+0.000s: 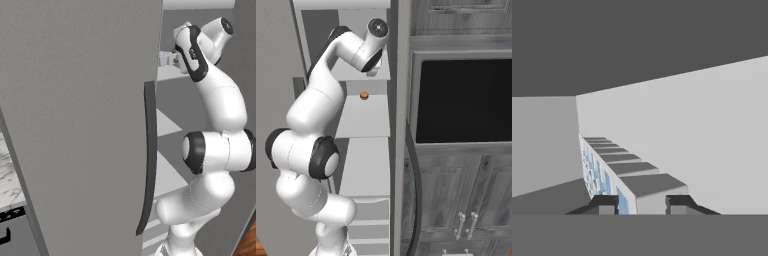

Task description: Open the freezer door, pick up the ice cube tray from the freezer, and place it on the dining counter.

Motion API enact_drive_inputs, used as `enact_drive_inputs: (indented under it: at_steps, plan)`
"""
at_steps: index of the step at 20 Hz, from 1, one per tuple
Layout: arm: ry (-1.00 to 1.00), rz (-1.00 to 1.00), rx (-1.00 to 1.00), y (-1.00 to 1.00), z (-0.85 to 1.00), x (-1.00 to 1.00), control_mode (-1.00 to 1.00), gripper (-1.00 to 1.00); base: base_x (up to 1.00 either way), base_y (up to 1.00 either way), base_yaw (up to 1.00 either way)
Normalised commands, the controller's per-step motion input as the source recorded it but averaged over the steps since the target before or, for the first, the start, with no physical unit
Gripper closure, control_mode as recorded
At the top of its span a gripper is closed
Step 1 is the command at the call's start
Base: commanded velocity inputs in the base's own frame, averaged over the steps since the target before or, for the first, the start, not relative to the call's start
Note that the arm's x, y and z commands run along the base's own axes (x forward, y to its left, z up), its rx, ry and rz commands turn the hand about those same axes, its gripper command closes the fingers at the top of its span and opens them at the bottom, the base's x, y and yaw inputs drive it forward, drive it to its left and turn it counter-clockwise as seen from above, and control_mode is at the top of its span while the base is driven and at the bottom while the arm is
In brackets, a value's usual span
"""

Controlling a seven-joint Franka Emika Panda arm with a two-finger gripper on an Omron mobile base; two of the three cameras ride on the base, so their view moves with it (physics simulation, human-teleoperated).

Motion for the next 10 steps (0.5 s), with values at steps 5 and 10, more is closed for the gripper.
enact_drive_inputs:
  at_steps: [5,10]
  plan:
    - [-0.11,0.00,0.00,0.00,-0.01,-0.17,-1.00,1.00,0.00,0.00,0.00]
    - [-0.05,0.00,0.00,0.00,0.00,-0.27,-1.00,1.00,0.00,0.00,0.00]
